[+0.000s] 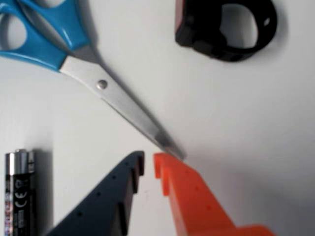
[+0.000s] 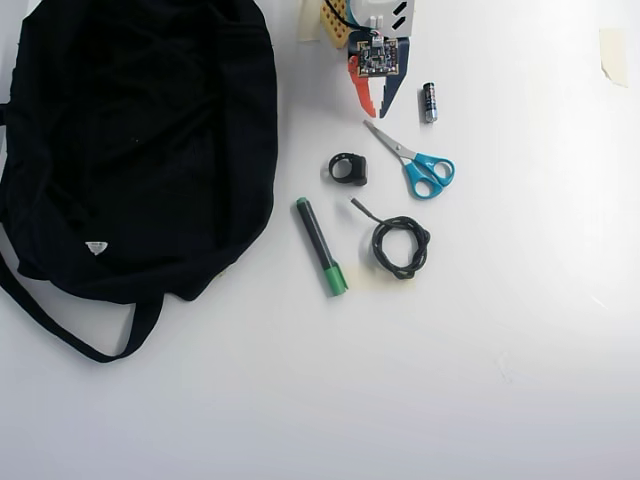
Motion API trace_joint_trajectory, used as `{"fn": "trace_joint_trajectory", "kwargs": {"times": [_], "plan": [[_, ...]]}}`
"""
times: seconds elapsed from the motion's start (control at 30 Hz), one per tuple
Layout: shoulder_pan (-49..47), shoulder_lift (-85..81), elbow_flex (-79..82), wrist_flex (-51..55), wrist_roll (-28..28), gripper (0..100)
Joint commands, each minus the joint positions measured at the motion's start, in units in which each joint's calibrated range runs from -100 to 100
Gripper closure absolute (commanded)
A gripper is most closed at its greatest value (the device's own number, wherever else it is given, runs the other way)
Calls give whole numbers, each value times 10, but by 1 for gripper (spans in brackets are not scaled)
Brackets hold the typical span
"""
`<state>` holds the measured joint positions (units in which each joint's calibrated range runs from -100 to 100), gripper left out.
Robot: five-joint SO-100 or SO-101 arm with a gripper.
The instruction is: Put the cable into the black bag
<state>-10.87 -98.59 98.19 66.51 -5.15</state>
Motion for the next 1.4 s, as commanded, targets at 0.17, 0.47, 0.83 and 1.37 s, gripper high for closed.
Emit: {"fn": "trace_joint_trajectory", "kwargs": {"times": [0.17, 0.47, 0.83, 1.37], "plan": [[-3, -5, 11, 0, 1, 98], [-2, -4, 11, 0, 1, 98], [-3, -3, 11, 0, 3, 98], [2, -3, 11, 0, 3, 98]]}}
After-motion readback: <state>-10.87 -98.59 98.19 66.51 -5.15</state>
